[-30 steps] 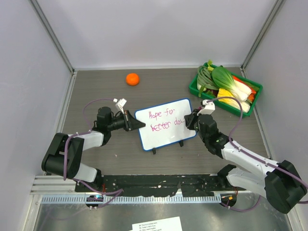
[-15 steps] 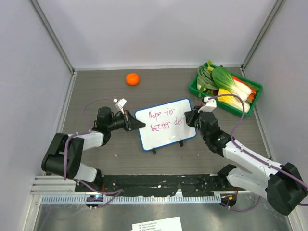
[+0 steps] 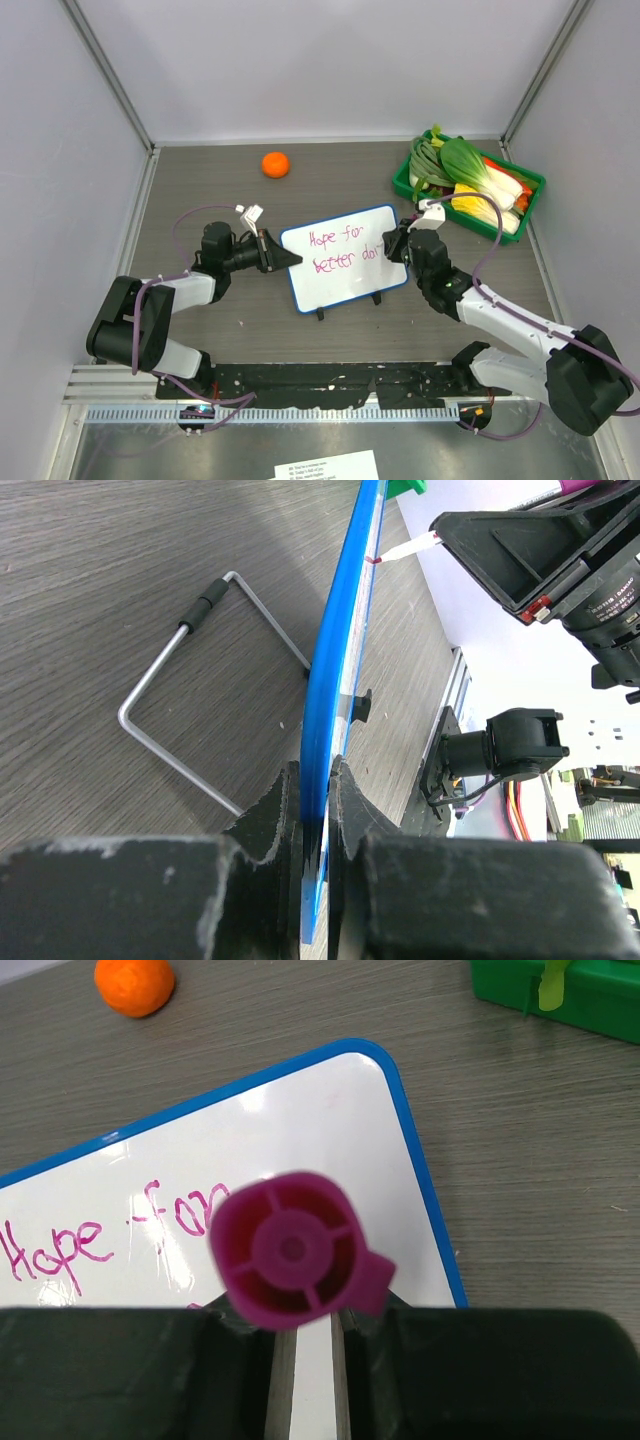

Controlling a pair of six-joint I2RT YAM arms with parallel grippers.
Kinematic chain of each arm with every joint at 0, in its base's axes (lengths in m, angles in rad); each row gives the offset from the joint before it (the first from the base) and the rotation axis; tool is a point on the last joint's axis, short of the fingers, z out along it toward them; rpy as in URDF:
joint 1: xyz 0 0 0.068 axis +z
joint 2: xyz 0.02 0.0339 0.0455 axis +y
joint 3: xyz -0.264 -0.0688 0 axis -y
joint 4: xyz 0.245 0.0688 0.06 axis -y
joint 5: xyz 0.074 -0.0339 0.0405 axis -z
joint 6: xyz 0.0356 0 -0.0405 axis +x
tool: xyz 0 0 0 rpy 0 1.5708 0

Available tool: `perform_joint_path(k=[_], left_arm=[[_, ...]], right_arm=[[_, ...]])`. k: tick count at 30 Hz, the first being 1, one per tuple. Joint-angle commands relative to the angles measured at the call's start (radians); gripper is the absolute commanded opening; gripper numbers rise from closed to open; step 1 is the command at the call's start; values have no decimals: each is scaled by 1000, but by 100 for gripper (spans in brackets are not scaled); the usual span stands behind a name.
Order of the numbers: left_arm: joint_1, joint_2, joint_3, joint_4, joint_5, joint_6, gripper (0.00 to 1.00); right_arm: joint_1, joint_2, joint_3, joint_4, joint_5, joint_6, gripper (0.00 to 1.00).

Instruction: Write a sentence on the whiteboard

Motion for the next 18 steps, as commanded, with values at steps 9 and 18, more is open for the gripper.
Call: perform_joint_path(k=[9, 18], left_arm=[[-9, 27, -26, -163, -156, 133, 0], [-8, 27, -26, -163, -156, 134, 0]], right_arm=[[-6, 3, -27, -9, 20, 1, 1], [-6, -35, -68, -48, -28, 24, 1]])
